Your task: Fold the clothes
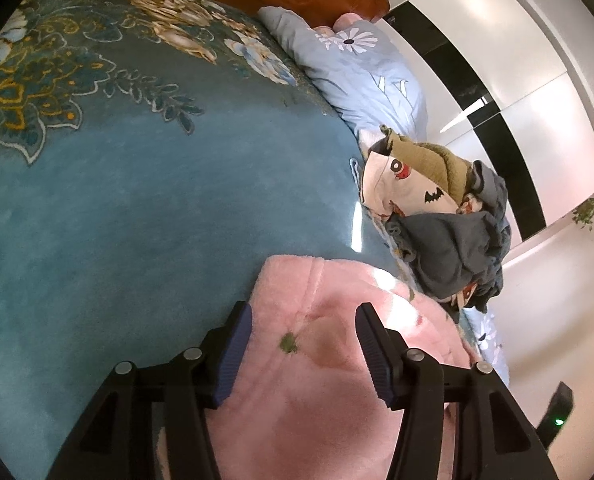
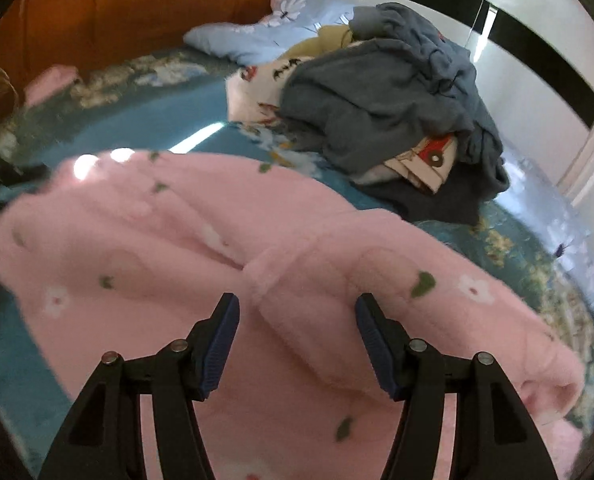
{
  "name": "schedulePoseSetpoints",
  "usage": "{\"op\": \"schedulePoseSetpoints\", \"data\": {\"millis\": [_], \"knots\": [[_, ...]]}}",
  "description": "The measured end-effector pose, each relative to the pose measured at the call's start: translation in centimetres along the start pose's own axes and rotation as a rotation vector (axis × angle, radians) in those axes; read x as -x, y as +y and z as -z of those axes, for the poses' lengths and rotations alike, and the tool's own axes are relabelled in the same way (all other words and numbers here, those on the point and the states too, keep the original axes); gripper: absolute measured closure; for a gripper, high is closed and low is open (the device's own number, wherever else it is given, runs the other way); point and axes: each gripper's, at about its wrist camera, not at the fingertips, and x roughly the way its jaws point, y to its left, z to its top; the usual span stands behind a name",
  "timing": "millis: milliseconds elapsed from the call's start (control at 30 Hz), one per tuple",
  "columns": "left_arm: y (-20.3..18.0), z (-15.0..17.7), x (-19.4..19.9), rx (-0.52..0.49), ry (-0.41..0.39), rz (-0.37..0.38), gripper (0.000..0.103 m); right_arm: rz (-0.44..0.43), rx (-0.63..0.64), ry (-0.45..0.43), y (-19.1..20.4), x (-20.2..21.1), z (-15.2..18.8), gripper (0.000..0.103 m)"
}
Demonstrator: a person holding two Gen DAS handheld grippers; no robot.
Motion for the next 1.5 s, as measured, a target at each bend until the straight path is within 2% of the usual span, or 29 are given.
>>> {"op": "schedulePoseSetpoints", "data": {"millis": [67,133,200,233,333,433,533,567,633,800,867,900,933,1000,1133,1233,1367,1400,1433,1467,1500], "knots": [[-0.1,0.0,0.0,-0.004,0.000,0.004,0.045,0.010,-0.031,0.019,-0.8,-0.2,-0.2,0.049],[-0.2,0.0,0.0,-0.009,0.001,0.004,0.044,-0.007,-0.094,0.026,-2.6,0.1,-0.4,0.079],[-0.2,0.1,0.0,-0.008,0.000,0.006,0.044,-0.028,-0.174,0.023,-4.9,0.8,-0.5,0.096],[-0.1,0.1,0.0,-0.007,-0.003,0.010,0.044,-0.026,-0.232,0.004,-6.8,1.7,-0.7,0.099],[0.0,0.1,0.0,-0.011,-0.010,0.014,0.044,-0.018,-0.400,-0.060,-12.8,4.7,-1.1,0.101],[-0.1,0.3,-0.2,-0.028,-0.015,0.002,0.044,0.064,-0.547,-0.146,-20.0,8.5,0.1,0.102],[-0.4,0.5,-0.4,-0.048,-0.024,-0.015,0.044,0.131,-0.658,-0.201,-25.7,12.0,2.3,0.102],[-0.5,0.6,-0.5,-0.055,-0.028,-0.021,0.044,0.130,-0.650,-0.207,-26.3,12.5,2.7,0.102],[-0.8,0.7,-0.6,-0.072,-0.035,-0.030,0.043,0.125,-0.601,-0.203,-25.8,12.8,3.9,0.100],[-1.0,1.2,-0.7,-0.102,-0.041,-0.046,0.042,-0.015,-0.464,-0.145,-19.4,8.9,3.9,0.099],[-0.9,1.1,-0.6,-0.102,-0.040,-0.042,0.042,-0.091,-0.424,-0.140,-16.0,7.3,3.4,0.081],[-0.8,1.1,-0.6,-0.096,-0.038,-0.038,0.042,-0.120,-0.398,-0.133,-14.4,6.3,3.1,0.055],[-0.7,1.0,-0.6,-0.089,-0.037,-0.034,0.042,-0.141,-0.356,-0.126,-12.6,5.5,2.6,0.040],[-0.6,0.9,-0.6,-0.081,-0.034,-0.028,0.042,-0.180,-0.273,-0.111,-8.9,3.8,1.7,0.040],[-0.9,0.9,-0.6,-0.091,-0.032,-0.029,0.042,-0.162,-0.147,-0.077,-3.8,1.8,0.4,0.040],[-1.1,0.8,-0.5,-0.098,-0.031,-0.027,0.041,-0.121,-0.088,-0.048,-2.2,0.3,-0.3,0.040],[-1.2,0.8,-0.5,-0.092,-0.033,-0.020,0.041,-0.127,-0.108,-0.014,-2.4,-0.8,-0.5,0.040],[-1.2,0.8,-0.5,-0.091,-0.033,-0.019,0.041,-0.127,-0.125,-0.010,-2.7,-0.9,-0.5,0.046],[-1.2,0.8,-0.5,-0.091,-0.034,-0.018,0.041,-0.126,-0.148,-0.006,-3.3,-0.9,-0.4,0.062],[-1.2,0.8,-0.6,-0.092,-0.034,-0.018,0.041,-0.127,-0.172,-0.002,-3.8,-0.9,-0.3,0.070],[-1.2,0.8,-0.6,-0.092,-0.035,-0.017,0.041,-0.138,-0.203,0.005,-4.6,-1.0,-0.1,0.085]]}}
